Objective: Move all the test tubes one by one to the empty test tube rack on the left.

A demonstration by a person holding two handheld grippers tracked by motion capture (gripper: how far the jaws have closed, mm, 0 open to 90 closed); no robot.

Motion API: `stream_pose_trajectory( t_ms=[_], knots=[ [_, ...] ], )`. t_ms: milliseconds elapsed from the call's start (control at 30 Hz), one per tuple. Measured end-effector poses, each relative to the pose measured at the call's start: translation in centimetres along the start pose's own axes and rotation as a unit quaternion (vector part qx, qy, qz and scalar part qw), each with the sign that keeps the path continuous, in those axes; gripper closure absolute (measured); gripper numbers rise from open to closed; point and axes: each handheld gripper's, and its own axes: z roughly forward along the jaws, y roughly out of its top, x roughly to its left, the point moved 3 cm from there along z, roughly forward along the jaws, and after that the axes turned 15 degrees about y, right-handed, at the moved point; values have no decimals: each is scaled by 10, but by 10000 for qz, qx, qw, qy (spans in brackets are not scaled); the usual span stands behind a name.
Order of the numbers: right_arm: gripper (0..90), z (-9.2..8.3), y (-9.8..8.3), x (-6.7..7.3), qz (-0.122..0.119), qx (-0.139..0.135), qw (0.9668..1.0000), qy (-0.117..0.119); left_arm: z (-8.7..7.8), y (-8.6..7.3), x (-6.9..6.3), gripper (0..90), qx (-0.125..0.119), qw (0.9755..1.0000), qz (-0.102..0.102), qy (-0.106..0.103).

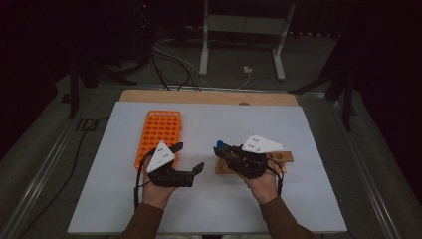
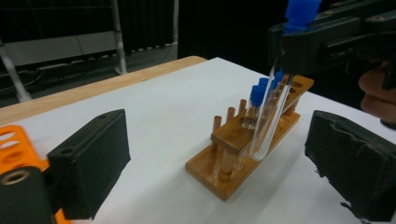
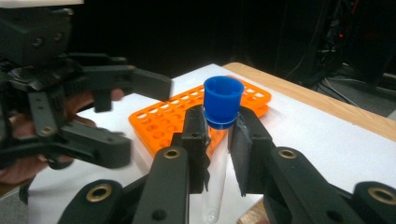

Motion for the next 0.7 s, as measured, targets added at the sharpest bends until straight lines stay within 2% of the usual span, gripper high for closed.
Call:
stream_pose_trajectory(
  t_ms=[67,167,200,267,300,333,700],
  knots=[
    [763,4,2,2,-4,-3,10000,58,3,0,-4,195,7,10000,21,-97],
    [763,9,3,4,-16,6,9999,100,6,0,-10,313,-18,9999,82,-79],
    [763,10,3,4,-20,12,9999,113,7,1,-12,365,-66,9998,91,-165],
    [763,11,3,5,-15,22,9999,133,8,2,-13,396,-93,9997,107,-179],
    [763,14,3,6,-10,30,9999,161,8,2,-15,470,-105,9997,123,-197],
    [763,15,3,6,-6,33,9998,175,9,2,-17,507,-113,9995,184,-222],
    [763,23,2,9,4,80,9996,272,10,1,-19,760,-113,9986,358,-377]
  ],
)
